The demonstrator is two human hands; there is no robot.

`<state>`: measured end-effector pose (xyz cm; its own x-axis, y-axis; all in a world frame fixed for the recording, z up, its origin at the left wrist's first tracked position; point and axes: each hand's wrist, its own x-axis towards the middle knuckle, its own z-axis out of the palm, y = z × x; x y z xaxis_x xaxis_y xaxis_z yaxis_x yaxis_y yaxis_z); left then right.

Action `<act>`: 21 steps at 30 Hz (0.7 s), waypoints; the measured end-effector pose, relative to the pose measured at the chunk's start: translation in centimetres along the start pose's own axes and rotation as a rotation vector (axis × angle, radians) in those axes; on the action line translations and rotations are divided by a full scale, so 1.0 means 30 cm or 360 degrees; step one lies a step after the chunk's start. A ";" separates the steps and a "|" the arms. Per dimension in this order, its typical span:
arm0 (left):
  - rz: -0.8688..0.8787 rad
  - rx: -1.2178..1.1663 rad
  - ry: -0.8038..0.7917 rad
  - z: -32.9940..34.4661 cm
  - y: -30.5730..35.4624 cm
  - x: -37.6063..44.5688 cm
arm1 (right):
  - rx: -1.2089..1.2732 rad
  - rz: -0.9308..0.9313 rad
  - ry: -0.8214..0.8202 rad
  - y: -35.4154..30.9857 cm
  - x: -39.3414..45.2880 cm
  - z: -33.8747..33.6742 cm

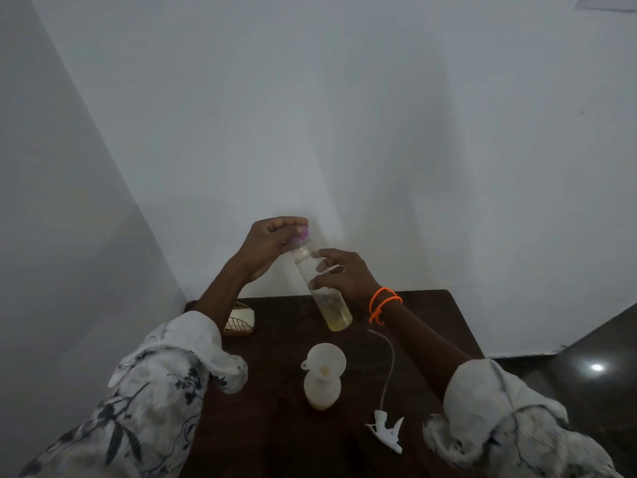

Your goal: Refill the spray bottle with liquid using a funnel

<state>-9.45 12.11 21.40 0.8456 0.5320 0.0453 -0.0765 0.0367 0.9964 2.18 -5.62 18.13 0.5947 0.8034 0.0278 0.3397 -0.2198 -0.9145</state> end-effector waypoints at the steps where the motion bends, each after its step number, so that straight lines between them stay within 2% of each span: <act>1: 0.0007 0.0011 0.0001 0.001 -0.001 0.001 | 0.0052 0.0024 -0.0020 -0.003 -0.001 0.003; 7: 0.0078 -0.0022 0.0128 0.024 -0.007 0.008 | 0.0151 0.0042 -0.0026 -0.022 0.008 0.018; 13: 0.0179 0.0008 0.0435 0.054 0.001 0.010 | 0.0111 0.0005 0.0048 -0.036 0.035 0.011; 21: 0.0007 -0.0156 0.0331 0.052 -0.005 0.038 | 0.0216 0.0050 -0.0028 -0.036 0.027 -0.006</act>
<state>-7.65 11.41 21.42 0.7188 0.6949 0.0238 -0.1397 0.1108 0.9840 2.44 -4.82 19.21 0.5902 0.8073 -0.0075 0.2188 -0.1689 -0.9610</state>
